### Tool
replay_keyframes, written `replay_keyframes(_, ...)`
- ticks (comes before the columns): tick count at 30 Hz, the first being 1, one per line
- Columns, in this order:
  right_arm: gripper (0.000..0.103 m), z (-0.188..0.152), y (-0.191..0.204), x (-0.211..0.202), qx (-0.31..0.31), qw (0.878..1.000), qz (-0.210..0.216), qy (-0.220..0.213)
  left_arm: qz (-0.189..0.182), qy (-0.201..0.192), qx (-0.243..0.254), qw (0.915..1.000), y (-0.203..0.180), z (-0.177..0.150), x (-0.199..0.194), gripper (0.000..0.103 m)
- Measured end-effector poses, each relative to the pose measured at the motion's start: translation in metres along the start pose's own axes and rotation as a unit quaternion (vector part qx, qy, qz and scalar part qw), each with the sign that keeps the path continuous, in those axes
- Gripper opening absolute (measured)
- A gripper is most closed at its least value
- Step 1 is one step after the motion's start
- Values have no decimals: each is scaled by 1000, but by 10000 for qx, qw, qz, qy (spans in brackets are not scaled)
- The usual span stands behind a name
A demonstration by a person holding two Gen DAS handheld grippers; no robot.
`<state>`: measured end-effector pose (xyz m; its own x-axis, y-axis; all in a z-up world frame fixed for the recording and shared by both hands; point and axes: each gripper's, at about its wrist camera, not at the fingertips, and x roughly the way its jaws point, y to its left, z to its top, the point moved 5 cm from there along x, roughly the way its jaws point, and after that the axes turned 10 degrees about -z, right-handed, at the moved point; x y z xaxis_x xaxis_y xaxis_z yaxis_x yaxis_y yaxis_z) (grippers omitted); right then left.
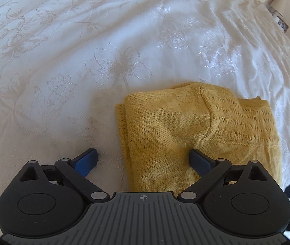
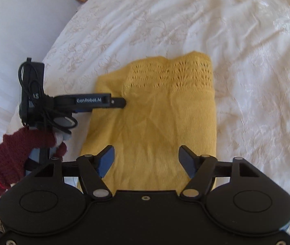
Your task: Fold small clothes
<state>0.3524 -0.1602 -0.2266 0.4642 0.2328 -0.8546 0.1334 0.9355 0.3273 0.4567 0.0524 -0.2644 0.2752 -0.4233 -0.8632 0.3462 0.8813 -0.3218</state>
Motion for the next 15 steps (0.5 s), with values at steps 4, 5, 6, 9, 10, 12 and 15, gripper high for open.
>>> replay_keyframes(4,77,28,0,14,-95,9999,-26,-101,49,59,14,10000,-1,4,3,100)
replay_keyframes(5,80,34,1,18,-139,9999,-25,-101,55,70,14,10000,-2,6,5,100)
replay_keyframes(6,84,39,2,23,-181,9998,-23,-91,60,77,16,10000,-3,6,6,101)
replay_keyframes(9,93,44,-2,37,-222,9997,-46,-11,70,102,29,9999,-3,6,7,103)
replay_keyframes(10,94,46,-4,40,-209,9998,-78,8,68,113,36,9999,-4,5,7,103)
replay_keyframes(12,100,51,-9,49,-151,9998,-120,45,42,119,43,9999,-3,6,8,103)
replay_keyframes(15,103,57,-15,57,-165,9994,-302,33,-78,94,11,9999,1,5,8,103)
